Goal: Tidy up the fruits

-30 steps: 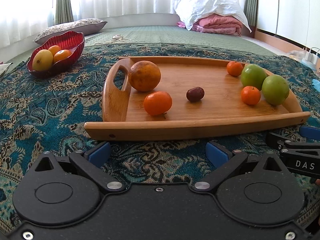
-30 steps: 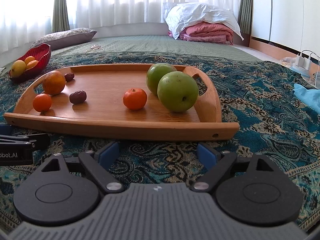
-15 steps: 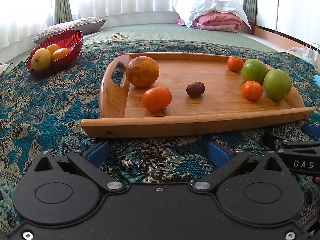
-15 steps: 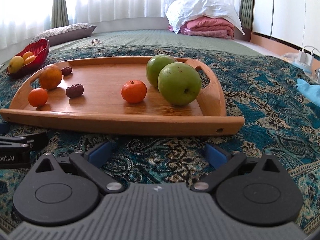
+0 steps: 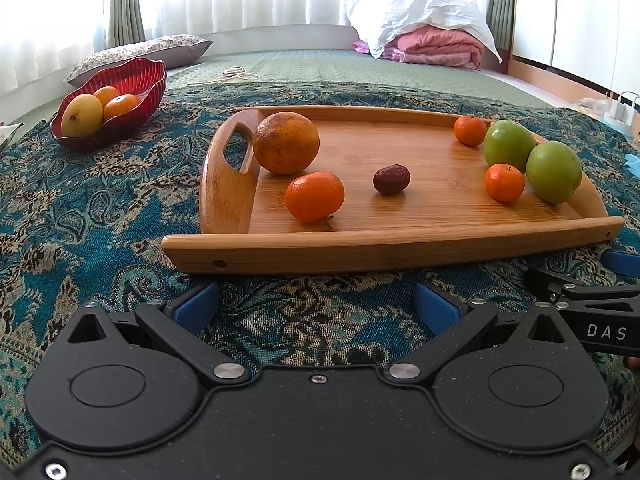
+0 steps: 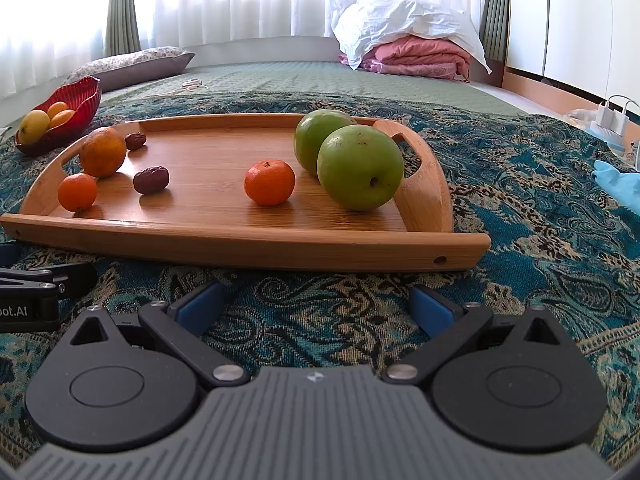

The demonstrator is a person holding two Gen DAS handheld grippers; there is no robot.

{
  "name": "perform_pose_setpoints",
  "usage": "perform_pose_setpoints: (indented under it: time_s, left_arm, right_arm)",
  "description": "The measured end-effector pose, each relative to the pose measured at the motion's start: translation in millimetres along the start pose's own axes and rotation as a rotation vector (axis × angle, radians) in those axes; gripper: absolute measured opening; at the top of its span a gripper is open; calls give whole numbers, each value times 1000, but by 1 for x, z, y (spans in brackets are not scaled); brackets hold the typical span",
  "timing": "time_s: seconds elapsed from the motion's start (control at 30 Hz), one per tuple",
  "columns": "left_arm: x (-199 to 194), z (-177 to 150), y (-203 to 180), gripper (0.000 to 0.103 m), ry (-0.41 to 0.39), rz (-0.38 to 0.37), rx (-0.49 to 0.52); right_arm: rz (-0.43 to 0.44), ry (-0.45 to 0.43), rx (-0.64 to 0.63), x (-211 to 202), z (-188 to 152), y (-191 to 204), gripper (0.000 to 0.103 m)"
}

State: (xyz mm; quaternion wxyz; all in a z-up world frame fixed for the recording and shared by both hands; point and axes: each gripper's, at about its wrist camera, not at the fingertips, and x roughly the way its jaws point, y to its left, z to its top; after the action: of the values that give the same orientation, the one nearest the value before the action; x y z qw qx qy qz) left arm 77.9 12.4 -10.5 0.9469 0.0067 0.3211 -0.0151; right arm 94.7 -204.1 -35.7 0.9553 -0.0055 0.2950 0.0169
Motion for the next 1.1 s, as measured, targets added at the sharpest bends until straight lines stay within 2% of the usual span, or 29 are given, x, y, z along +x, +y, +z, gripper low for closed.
perform_pose_setpoints:
  time_s: [1.1]
  left_arm:
    - [-2,-4,-1,103,-19,3,3]
  right_arm:
    - [-4,-7,-5,-1,-1,1,103]
